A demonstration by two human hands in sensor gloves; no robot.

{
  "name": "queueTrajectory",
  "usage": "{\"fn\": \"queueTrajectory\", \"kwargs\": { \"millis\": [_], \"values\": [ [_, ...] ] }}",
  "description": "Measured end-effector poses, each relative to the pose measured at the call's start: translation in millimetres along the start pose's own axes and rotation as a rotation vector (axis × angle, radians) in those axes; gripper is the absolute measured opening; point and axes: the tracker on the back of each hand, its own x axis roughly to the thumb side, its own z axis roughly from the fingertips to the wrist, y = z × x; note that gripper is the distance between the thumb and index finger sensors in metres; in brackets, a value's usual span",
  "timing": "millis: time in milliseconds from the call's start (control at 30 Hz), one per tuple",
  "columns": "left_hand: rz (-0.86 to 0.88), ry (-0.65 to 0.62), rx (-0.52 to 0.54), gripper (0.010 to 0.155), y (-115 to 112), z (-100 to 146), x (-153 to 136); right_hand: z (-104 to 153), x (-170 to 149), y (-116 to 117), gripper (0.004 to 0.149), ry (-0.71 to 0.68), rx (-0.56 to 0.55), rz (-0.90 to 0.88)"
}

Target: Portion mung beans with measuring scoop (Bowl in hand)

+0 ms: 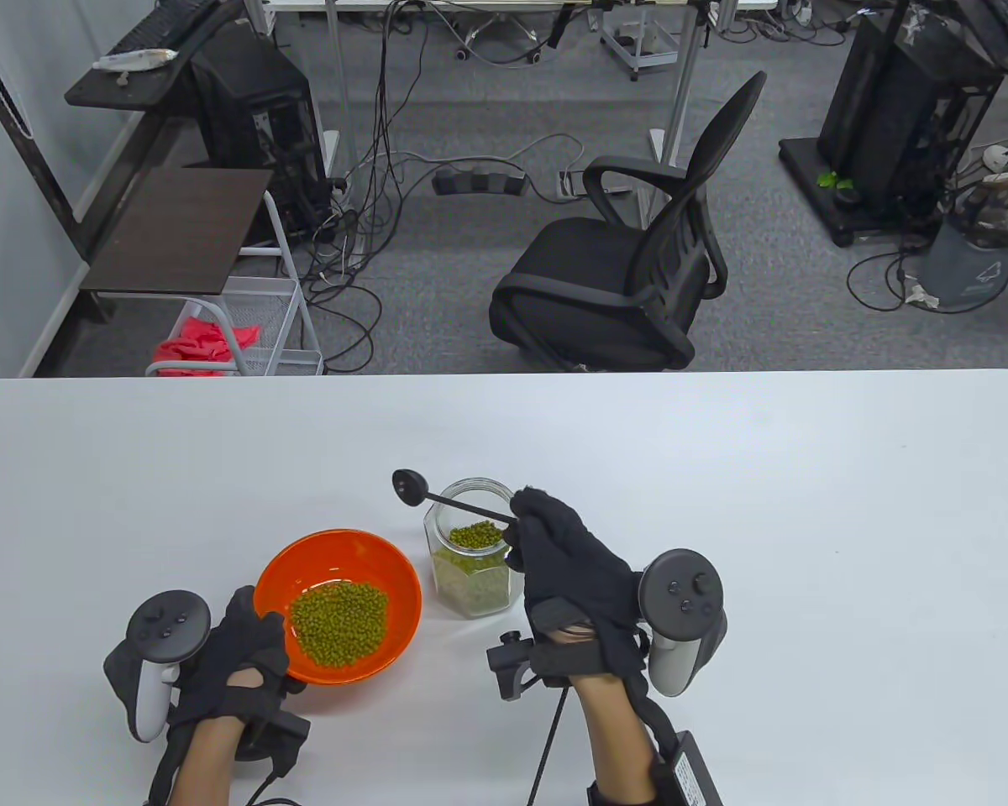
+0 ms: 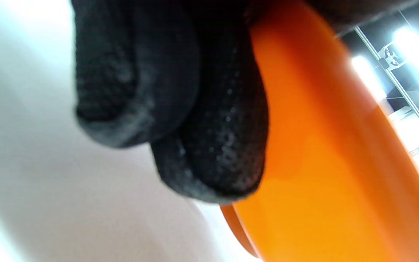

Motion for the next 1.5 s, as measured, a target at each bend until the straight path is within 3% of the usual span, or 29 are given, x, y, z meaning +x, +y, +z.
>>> {"fn": "queueTrajectory", "kwargs": {
  "millis": [533,1500],
  "values": [
    [0.0,-0.001,-0.001,0.065,0,0,0,-6,-25,-20,0.042,0.018,-0.274,0.262],
    [0.002,-0.002,-0.002,0.065,0,0,0,-14,-67,-9,0.041,0.085,-0.251,0.649]
  ]
}}
